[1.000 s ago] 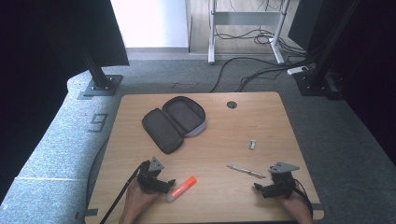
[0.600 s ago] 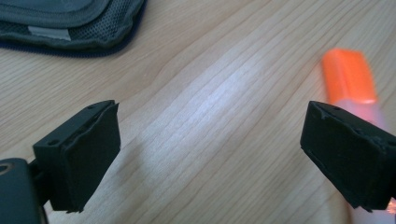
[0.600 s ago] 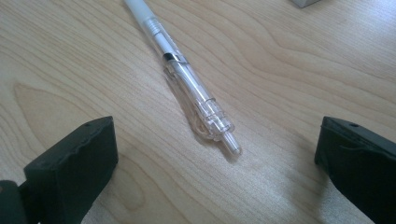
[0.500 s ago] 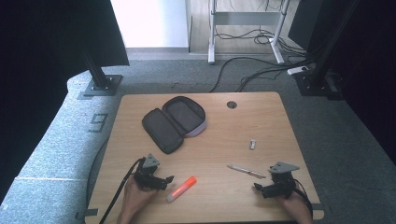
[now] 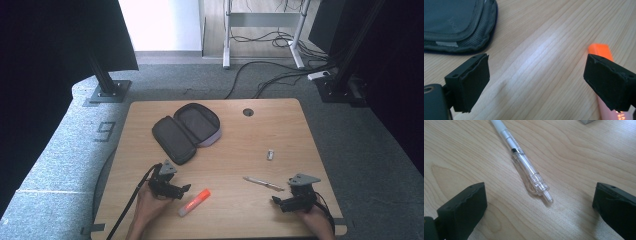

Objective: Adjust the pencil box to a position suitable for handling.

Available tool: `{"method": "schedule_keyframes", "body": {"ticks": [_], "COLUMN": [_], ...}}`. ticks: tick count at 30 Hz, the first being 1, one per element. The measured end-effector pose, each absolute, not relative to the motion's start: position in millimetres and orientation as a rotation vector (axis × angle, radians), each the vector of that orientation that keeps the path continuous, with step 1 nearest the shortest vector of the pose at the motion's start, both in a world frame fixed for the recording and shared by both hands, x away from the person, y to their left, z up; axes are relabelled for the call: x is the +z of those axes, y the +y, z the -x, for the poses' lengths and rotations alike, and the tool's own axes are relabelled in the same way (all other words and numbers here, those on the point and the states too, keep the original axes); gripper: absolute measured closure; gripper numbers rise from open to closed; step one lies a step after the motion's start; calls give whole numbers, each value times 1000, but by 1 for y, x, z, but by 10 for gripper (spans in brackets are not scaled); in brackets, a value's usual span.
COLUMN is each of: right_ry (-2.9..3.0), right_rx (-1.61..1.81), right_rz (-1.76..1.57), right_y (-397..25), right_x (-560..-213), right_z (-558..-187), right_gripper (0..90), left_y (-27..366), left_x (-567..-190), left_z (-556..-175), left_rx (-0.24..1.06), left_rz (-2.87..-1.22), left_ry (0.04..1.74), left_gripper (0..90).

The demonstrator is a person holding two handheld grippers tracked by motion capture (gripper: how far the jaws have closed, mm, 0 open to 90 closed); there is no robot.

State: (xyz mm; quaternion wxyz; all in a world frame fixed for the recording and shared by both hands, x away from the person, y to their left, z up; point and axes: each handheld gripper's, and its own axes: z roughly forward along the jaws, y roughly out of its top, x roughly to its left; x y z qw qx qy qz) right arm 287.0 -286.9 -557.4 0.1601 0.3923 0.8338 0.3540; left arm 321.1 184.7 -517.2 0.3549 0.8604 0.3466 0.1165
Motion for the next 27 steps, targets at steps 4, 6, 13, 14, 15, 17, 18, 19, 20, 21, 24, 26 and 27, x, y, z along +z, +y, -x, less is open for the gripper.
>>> {"method": "schedule_keyframes", "body": {"ticks": [4,6,13,14,15,17,18,19,20,21,24,26,27], "right_ry": [2382,2382,2382,2382,2382,2382,2382,2382,2382,2382,2382,2384,2384], "right_rx": [1011,1011,1011,1011,1011,1012,1012,1012,1011,1012,1012,1012,1012], "right_rz": [-1121,-1120,-1121,-1120,-1120,-1121,-1121,-1121,-1121,-1121,-1121,-1123,-1123], "right_y": [-287,-287,-287,-287,-287,-287,-287,-287,-287,-287,-287,-287,-287], "right_x": [-557,-557,-557,-557,-557,-557,-557,-557,-557,-557,-557,-557,-557], "right_z": [-287,-287,-287,-287,-287,-287,-287,-287,-287,-287,-287,-287,-287], "right_gripper": [0,0,0,0,0,0,0,0,0,0,0,0,0], "left_y": [183,181,178,176,176,176,176,176,176,177,178,177,176], "left_x": [-514,-512,-509,-509,-509,-509,-509,-509,-510,-509,-506,-502,-500], "left_z": [-325,-327,-336,-338,-338,-340,-341,-342,-343,-343,-348,-351,-352], "left_rx": [309,315,323,323,323,322,317,320,325,329,348,356,361], "left_rz": [-2230,-2233,-2234,-2237,-2237,-2229,-2220,-2217,-2211,-2212,-2239,-2241,-2236], "left_ry": [892,887,896,900,900,896,896,900,906,908,917,909,903], "left_gripper": [78,81,138,141,142,147,150,156,163,176,182,191,191]}}
